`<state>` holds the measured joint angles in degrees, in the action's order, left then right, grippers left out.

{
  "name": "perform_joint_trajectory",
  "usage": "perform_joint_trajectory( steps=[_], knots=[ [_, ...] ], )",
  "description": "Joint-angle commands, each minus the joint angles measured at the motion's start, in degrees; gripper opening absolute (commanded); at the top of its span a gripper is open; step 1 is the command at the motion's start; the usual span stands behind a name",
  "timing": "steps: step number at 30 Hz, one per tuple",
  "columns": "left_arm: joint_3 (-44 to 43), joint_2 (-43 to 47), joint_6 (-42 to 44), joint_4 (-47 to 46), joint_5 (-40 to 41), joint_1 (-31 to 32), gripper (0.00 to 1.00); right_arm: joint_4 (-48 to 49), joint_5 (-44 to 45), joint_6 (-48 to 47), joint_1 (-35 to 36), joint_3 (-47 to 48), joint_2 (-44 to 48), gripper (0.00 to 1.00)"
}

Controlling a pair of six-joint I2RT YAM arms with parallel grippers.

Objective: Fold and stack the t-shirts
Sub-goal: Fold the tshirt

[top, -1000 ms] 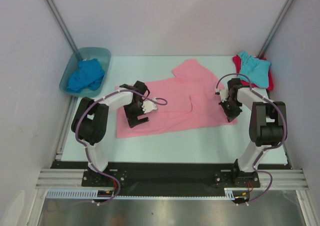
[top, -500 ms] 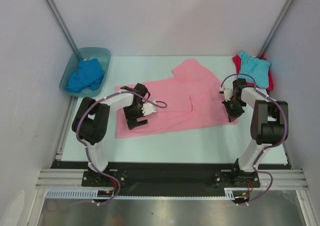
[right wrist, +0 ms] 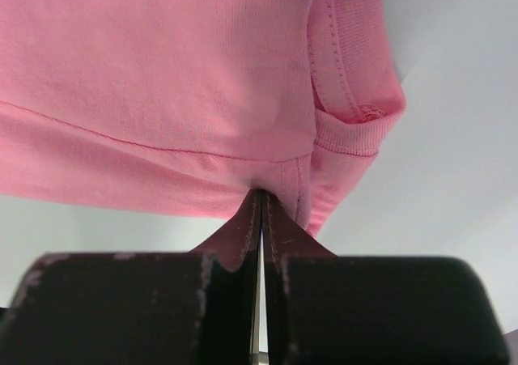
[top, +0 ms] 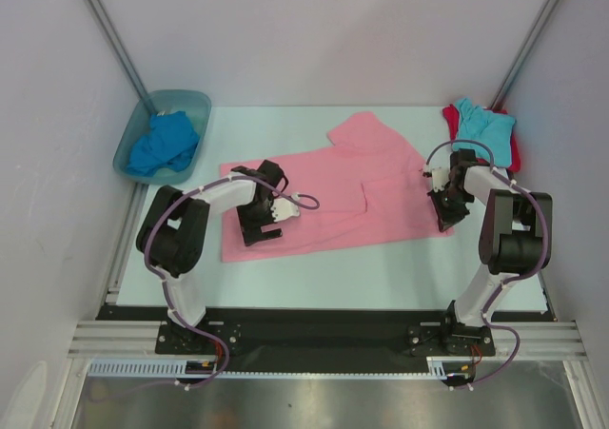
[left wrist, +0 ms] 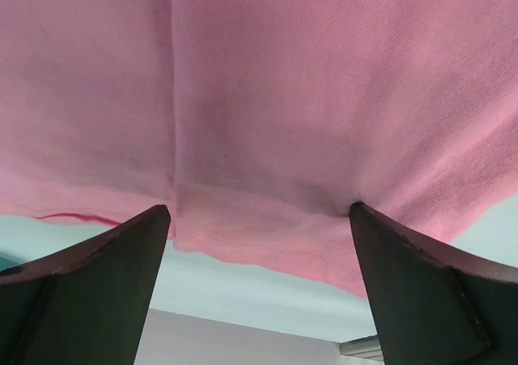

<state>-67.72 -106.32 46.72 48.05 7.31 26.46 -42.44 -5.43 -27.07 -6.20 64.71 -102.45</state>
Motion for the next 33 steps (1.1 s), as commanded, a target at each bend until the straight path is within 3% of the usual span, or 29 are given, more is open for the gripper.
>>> perform_joint_trajectory(
  steps=[1,33],
  knots=[
    [4.62,-3.89,3.29,-2.61,6.04,-0.88,1.0,2.45,5.43,-2.11,-1.8,-0.37,-0.29,0.0],
    [6.46,-3.98,6.8,-0.94,5.43,-1.58,1.0,-1.95,3.85,-4.22,-1.19,-2.04,-3.28,0.0]
  ],
)
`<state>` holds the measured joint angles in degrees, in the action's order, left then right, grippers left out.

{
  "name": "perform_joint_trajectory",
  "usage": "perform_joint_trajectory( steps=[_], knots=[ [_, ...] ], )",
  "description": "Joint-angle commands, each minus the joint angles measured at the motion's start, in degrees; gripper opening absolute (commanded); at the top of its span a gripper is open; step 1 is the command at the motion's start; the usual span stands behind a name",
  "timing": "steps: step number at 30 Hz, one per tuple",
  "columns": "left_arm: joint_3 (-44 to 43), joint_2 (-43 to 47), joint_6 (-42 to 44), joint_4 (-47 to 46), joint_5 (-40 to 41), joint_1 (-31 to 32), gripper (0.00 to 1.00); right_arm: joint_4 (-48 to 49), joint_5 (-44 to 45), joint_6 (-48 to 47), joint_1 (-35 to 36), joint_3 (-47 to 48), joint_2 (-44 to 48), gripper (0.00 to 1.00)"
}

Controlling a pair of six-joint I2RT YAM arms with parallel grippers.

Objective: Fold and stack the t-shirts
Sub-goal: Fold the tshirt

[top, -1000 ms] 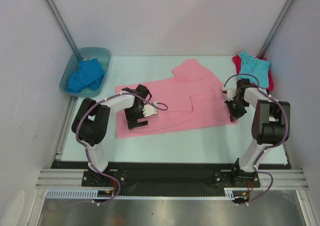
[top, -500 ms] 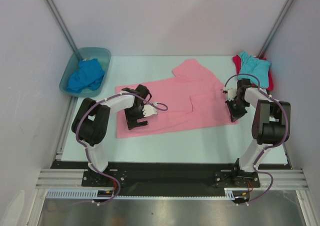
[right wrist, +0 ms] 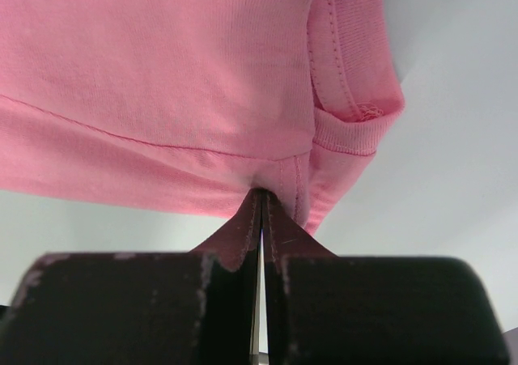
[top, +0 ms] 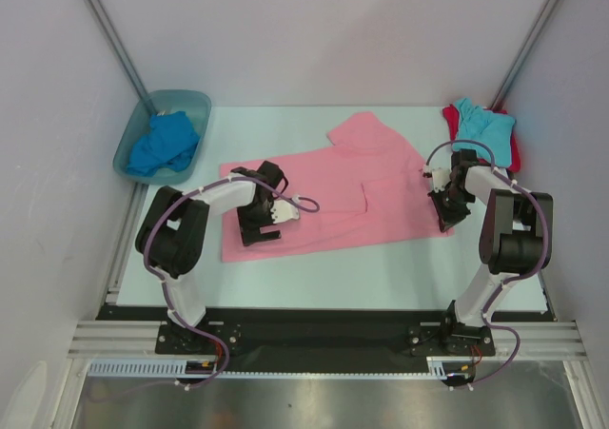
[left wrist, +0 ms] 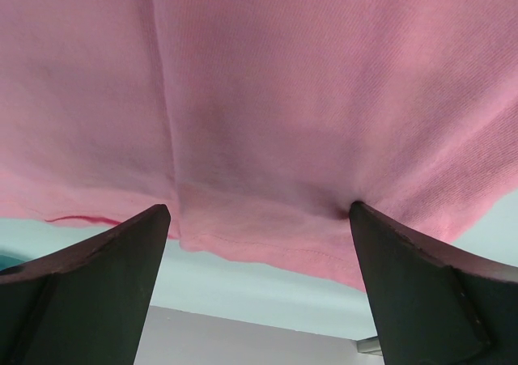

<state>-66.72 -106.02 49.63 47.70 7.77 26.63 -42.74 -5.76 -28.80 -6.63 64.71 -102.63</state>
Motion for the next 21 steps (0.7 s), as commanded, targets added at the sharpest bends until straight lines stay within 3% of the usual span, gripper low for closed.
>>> perform_joint_trajectory(
  steps=[1,13,21],
  knots=[
    [5.72,-4.2,4.07,-0.42,4.8,-1.85,1.0,-1.9,4.26,-2.67,-0.75,-2.13,-3.02,0.0],
    [7.65,-3.85,6.27,1.08,3.48,-2.64,1.0,-4.98,4.44,-5.13,-0.75,-1.78,-3.54,0.0],
    [4.68,-4.46,1.37,-3.93,8.14,-5.53,1.0,-5.34,4.0,-4.96,-0.84,-1.34,-3.37,0.0]
  ],
)
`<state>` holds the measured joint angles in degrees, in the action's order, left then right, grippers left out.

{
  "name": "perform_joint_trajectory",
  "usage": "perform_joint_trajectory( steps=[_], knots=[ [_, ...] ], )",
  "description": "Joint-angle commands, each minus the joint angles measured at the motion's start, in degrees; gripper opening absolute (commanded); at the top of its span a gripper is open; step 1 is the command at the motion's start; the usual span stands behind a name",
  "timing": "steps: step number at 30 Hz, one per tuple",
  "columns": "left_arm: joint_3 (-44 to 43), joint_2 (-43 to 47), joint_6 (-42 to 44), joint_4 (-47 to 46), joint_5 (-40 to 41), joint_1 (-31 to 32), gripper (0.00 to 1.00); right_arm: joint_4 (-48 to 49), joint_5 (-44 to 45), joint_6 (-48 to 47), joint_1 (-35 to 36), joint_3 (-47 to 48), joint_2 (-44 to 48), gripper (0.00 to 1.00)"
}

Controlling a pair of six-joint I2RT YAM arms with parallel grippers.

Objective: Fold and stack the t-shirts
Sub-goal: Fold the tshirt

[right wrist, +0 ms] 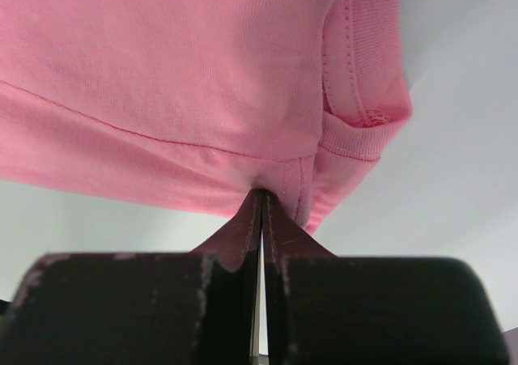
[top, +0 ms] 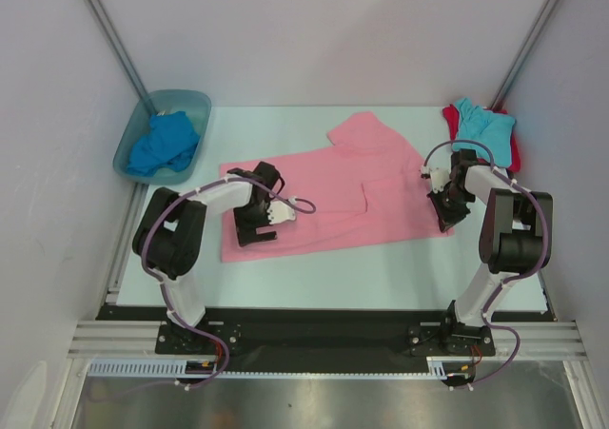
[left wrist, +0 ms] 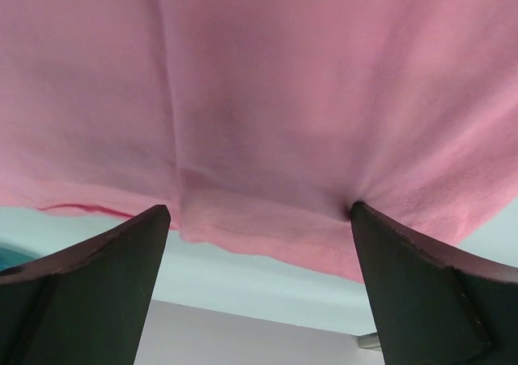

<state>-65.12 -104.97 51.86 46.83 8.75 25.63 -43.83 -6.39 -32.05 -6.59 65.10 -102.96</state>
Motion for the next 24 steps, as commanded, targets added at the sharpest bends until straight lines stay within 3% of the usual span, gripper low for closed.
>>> perform_joint_trajectory(
  steps=[1,14,20,24],
  knots=[
    [2.29,-5.16,-1.49,-3.06,6.63,-5.49,1.0,-4.33,4.55,-1.52,-0.88,-1.73,-3.13,0.0],
    [-3.6,0.2,-8.15,-4.38,9.88,-8.92,1.0,-4.15,4.11,-1.26,-0.88,-1.03,-3.83,0.0],
    [-14.93,2.57,-18.78,-2.8,8.21,-13.76,1.0,-3.98,4.46,-1.52,-0.97,-1.21,-3.57,0.0],
    [-25.98,2.75,-23.2,4.99,0.96,-16.66,1.0,-3.98,4.64,-1.61,-0.97,-0.85,-3.83,0.0]
  ],
)
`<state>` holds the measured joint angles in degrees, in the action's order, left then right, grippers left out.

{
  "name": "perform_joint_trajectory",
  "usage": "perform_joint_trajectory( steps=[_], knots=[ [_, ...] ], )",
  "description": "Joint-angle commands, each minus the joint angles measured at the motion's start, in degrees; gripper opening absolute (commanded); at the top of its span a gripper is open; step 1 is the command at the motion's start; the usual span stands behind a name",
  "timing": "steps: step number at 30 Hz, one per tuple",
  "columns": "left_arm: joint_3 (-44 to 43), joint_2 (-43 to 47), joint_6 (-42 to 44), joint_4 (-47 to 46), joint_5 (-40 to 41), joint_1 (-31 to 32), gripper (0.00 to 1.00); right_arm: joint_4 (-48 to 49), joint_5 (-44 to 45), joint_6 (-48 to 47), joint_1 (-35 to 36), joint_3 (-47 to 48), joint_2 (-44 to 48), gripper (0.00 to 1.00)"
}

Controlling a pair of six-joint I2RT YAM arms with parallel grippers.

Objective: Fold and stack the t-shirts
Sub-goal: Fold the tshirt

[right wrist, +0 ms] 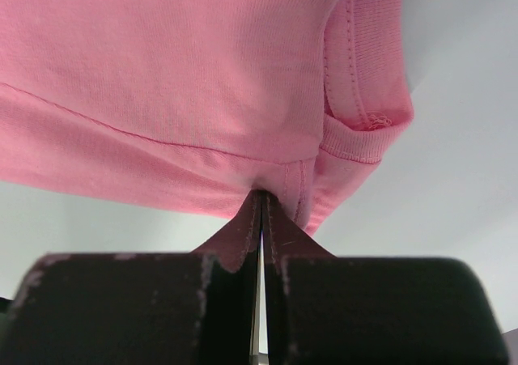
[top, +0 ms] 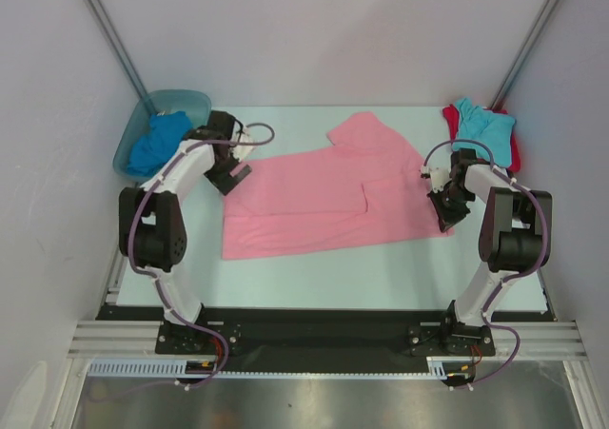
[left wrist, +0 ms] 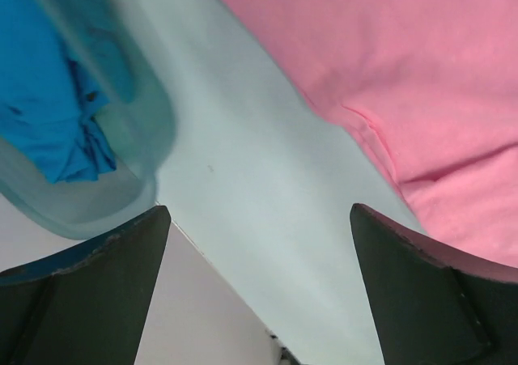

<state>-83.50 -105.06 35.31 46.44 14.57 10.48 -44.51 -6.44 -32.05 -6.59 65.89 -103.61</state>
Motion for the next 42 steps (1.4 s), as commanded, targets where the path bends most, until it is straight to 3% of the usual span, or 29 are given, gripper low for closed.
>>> perform_joint_trajectory(
  steps=[1,3,5,6,7,8,14,19,27,42],
  knots=[
    [-9.03,2.75,-7.53,6.46,-5.42,-1.78,0.99,-3.21,4.59,-1.61,-0.97,-1.55,-3.17,0.0],
    [-11.67,2.4,-8.41,10.58,-8.22,-2.13,0.76,-3.21,4.77,-1.61,-0.97,-1.2,-3.35,0.0],
    [-14.4,2.05,-11.56,11.3,-9.03,-2.39,0.28,-3.21,4.59,-1.43,-0.88,-1.03,-3.52,0.0],
    [-15.54,1.79,-11.58,13.57,-10.94,-2.48,0.2,-3.21,4.5,-1.43,-0.88,-0.94,-3.7,0.0],
    [-17.03,1.09,-12.28,14.2,-12.79,-2.66,0.05,-3.04,4.33,-1.26,-0.88,-0.94,-3.7,0.0],
    [-17.74,0.73,-13.85,15.08,-13.77,-2.66,0.0,-3.12,4.41,-1.26,-0.88,-0.85,-4.05,0.0],
    [-16.43,-1.55,-20.97,18.33,-21.49,-2.66,0.0,-2.95,4.24,-1.08,-0.62,-0.41,-4.67,0.0],
    [-9.58,-3.66,-23.97,19.92,-25.9,-2.57,0.0,-3.04,4.33,-0.99,-0.44,0.38,-4.93,0.0],
    [0.0,-5.86,-25.29,19.05,-26.78,-2.83,0.0,-3.56,4.42,-0.73,-0.27,1.52,-5.55,0.0],
    [2.38,-11.83,-23.0,23.35,-28.54,-2.75,0.0,-4.8,5.03,-1.17,-0.18,4.86,-7.92,0.0]
  ],
)
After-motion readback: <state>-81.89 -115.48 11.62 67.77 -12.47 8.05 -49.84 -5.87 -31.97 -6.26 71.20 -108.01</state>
